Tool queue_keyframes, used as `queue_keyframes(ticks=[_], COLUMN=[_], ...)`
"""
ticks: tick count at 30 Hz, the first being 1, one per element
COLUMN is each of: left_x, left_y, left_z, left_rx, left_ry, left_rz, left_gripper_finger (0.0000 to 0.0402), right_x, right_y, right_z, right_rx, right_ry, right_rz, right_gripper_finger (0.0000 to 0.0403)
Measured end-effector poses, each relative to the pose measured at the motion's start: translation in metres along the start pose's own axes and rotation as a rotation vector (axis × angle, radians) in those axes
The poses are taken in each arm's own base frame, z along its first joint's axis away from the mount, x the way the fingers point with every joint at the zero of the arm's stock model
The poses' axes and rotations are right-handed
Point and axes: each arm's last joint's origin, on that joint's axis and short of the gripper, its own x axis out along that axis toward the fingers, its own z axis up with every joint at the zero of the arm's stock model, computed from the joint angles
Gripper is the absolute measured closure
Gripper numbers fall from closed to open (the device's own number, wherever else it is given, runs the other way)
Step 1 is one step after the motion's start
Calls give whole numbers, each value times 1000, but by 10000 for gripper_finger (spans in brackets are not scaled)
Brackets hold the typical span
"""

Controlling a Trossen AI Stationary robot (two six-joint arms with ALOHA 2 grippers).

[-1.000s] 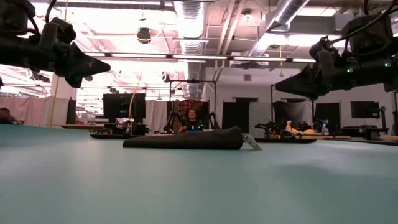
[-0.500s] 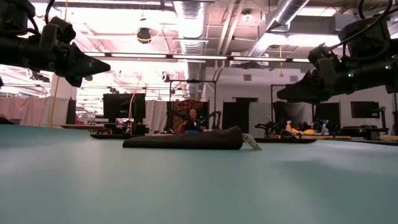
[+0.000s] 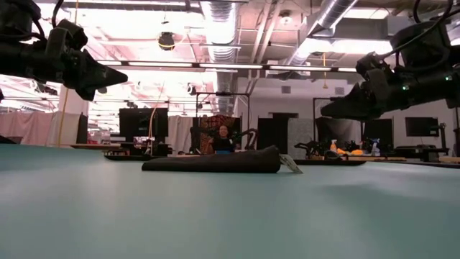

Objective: Roll napkin
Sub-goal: Return to Home Position

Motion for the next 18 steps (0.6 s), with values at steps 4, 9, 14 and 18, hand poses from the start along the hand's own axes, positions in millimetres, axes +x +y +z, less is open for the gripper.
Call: queue_keyframes(ticks=[4,9,14,18], left_x=[0,0,0,0], left_y=[0,0,0,0], left_z=[0,0,0,0], left_rx=[7,2,1,4], left_ry=[0,0,0,0], left_rz=[0,0,0,0], left_gripper_finger=[401,401,401,402], right_x=[0,0,0,0], right_y=[0,0,0,0], right_z=[-1,-1,-2,-2], right_rx=[-2,-2,-2,-2], right_ry=[15,15,18,18], right_rz=[-1,-1,-1,0], right_gripper_finger=[305,305,305,305])
